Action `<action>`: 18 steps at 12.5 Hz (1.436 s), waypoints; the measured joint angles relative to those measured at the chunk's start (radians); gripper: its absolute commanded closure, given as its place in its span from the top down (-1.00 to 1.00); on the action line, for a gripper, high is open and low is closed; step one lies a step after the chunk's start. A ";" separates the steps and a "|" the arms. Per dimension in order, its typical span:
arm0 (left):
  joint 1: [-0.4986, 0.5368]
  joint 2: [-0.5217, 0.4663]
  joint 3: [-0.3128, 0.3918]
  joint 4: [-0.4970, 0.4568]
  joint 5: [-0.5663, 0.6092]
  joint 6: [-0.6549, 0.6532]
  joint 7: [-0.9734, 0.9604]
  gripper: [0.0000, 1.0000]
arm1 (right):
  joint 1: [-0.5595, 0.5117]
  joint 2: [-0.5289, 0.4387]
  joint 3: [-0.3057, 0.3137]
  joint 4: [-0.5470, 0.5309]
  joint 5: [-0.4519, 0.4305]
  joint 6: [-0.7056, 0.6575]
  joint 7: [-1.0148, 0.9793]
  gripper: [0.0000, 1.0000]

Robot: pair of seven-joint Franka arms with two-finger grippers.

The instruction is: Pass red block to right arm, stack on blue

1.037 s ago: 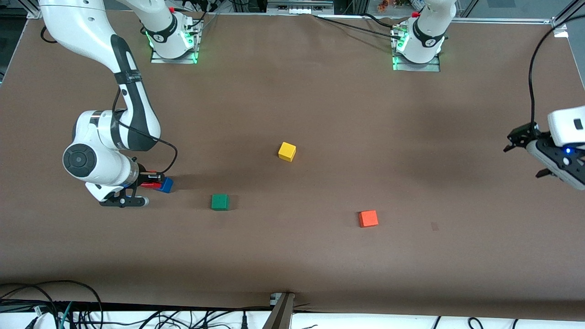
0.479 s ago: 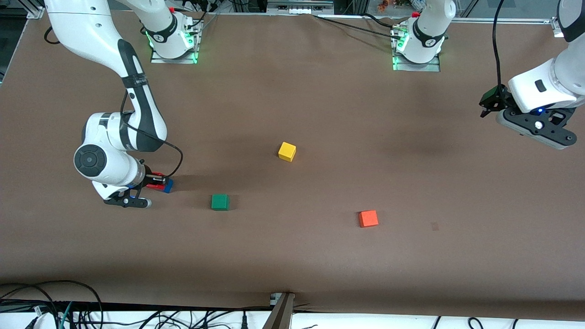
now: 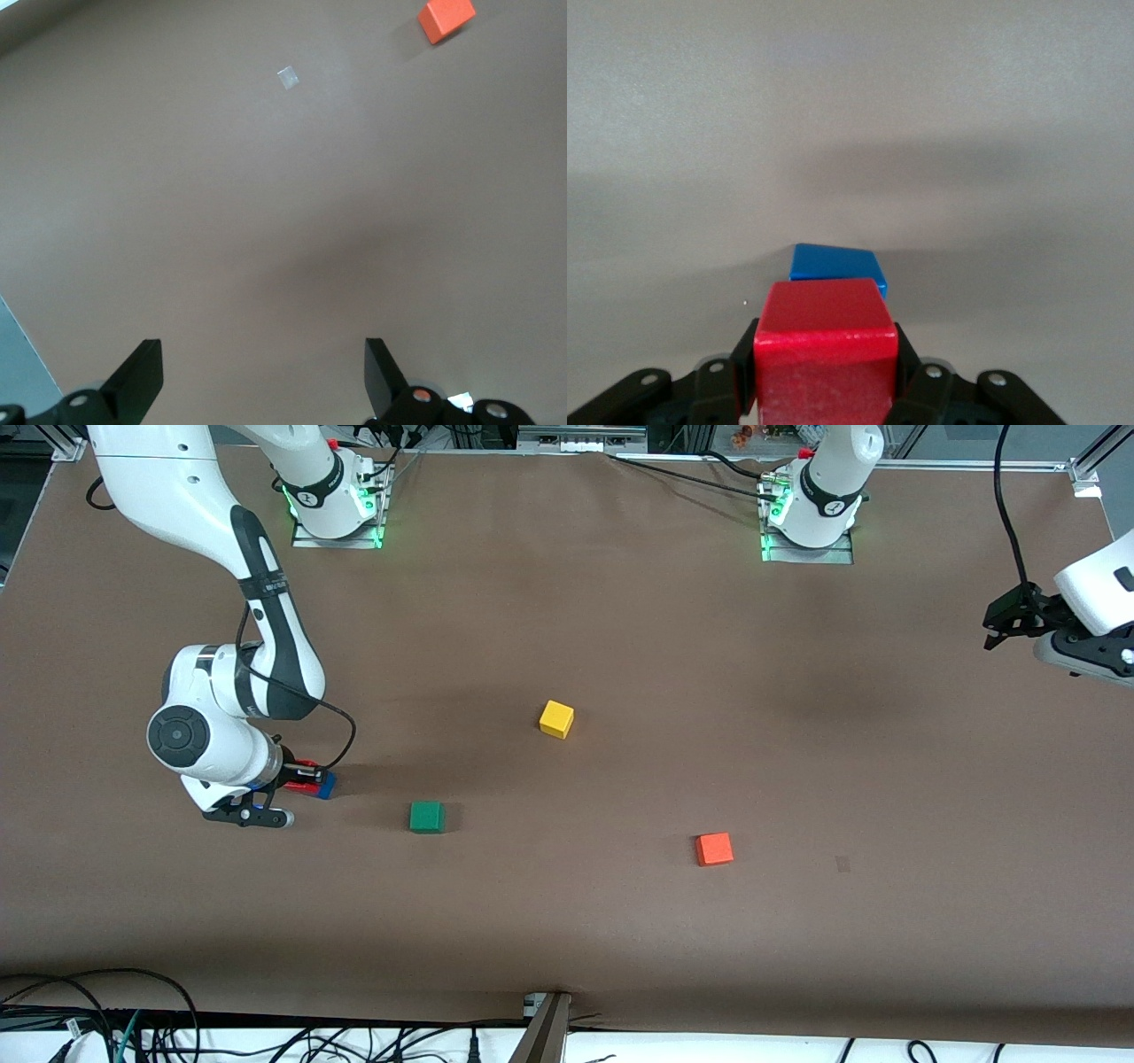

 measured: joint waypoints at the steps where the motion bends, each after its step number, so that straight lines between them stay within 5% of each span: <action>1: -0.001 -0.009 0.008 -0.001 -0.025 0.000 -0.059 1.00 | -0.001 0.000 -0.001 0.000 0.000 0.000 0.000 -0.78; 2: -0.001 -0.016 0.012 -0.003 -0.050 0.000 -0.127 1.00 | -0.001 0.001 -0.002 0.000 0.000 0.001 0.000 0.30; 3: -0.002 -0.021 0.013 -0.007 -0.060 0.000 -0.175 1.00 | -0.001 0.002 -0.003 -0.001 0.000 0.001 0.001 0.99; 10: 0.005 -0.025 0.027 -0.056 -0.148 0.027 -0.276 1.00 | -0.002 -0.018 -0.035 0.090 -0.001 -0.019 -0.007 1.00; 18: 0.003 -0.022 0.020 -0.058 -0.143 0.032 -0.318 1.00 | -0.004 -0.107 -0.124 0.386 0.000 -0.477 -0.269 1.00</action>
